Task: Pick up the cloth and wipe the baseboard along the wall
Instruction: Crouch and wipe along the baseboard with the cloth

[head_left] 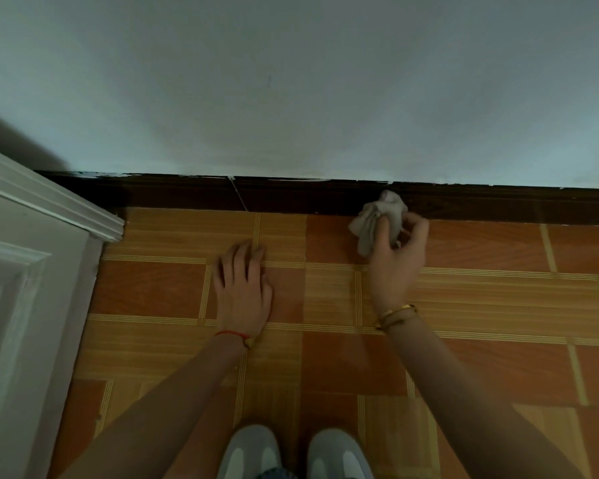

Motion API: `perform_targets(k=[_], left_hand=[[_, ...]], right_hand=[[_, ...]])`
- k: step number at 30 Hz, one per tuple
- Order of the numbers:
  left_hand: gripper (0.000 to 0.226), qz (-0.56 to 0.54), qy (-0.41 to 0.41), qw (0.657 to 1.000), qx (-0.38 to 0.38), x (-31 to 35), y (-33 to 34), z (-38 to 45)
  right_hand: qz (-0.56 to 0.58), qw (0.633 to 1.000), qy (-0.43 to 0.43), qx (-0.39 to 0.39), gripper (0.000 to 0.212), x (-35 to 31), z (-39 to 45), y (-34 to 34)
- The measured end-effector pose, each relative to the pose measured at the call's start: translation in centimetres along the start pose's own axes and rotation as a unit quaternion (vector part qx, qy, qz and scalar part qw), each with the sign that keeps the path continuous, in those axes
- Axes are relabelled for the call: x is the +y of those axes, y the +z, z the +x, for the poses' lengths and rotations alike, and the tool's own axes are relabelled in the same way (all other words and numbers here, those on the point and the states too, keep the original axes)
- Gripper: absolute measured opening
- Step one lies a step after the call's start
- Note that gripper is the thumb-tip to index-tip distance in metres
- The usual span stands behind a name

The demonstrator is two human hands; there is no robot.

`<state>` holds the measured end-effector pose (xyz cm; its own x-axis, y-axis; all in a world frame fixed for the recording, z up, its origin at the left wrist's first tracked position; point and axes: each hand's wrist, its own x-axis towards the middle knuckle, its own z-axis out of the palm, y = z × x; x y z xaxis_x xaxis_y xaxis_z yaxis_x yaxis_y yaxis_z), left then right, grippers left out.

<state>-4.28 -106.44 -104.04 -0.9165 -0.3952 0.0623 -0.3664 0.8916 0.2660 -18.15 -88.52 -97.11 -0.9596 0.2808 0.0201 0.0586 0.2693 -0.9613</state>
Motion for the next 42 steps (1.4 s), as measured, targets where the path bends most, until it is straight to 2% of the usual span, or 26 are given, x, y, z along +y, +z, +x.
perform_targets(k=[2,6,10,12,15,19,22,26,30,33,35,42], left_hand=[[0.049,-0.006,0.002,1.0,0.002,-0.1,0.0,0.0],[0.049,-0.009,0.013,1.0,0.019,-0.2,0.0,0.0],[0.049,-0.013,0.019,0.999,0.037,-0.3,0.1,-0.1],[0.05,-0.013,0.02,0.999,0.039,-0.4,0.1,-0.1],[0.051,-0.019,0.018,0.999,0.033,-0.4,-0.1,-0.1],[0.051,-0.026,0.01,0.999,0.021,-0.3,-0.2,-0.1],[0.053,-0.022,0.007,1.0,0.005,-0.3,-0.3,0.0],[0.055,-0.017,0.006,1.0,-0.002,-0.3,-0.4,0.0],[0.053,-0.008,0.023,0.999,0.026,-0.4,0.0,0.0],[0.059,-0.002,0.023,0.999,0.032,-0.6,0.3,0.0],[0.053,-0.012,0.023,0.999,0.041,-0.6,0.3,0.0],[0.052,-0.028,0.013,0.999,0.013,-0.3,-0.3,0.0]], right_hand=[[0.068,0.996,0.057,0.027,0.026,-1.5,-0.8,2.1],[0.091,0.993,0.068,0.027,0.03,-3.6,-2.3,6.4],[0.087,0.994,0.042,-0.054,0.031,-4.6,-4.9,9.3],[0.079,0.994,0.03,-0.065,0.03,-4.5,-5.3,9.9],[0.072,0.996,0.049,-0.028,0.029,-3.7,-4.4,9.2],[0.068,0.991,0.072,0.088,0.027,-2.5,-1.4,5.8],[0.063,0.99,0.051,0.112,0.025,-2.2,-0.2,4.6],[0.042,0.996,0.04,0.068,0.029,-2.7,-2.2,7.0],[0.058,0.997,0.014,-0.045,0.031,-4.4,-5.9,11.3],[0.08,0.994,0.038,-0.062,0.029,-5.4,-7.0,12.8],[0.078,0.995,0.038,-0.045,0.028,-5.1,-6.4,12.0],[0.074,0.991,0.05,0.102,0.024,-3.3,-1.5,6.2]])
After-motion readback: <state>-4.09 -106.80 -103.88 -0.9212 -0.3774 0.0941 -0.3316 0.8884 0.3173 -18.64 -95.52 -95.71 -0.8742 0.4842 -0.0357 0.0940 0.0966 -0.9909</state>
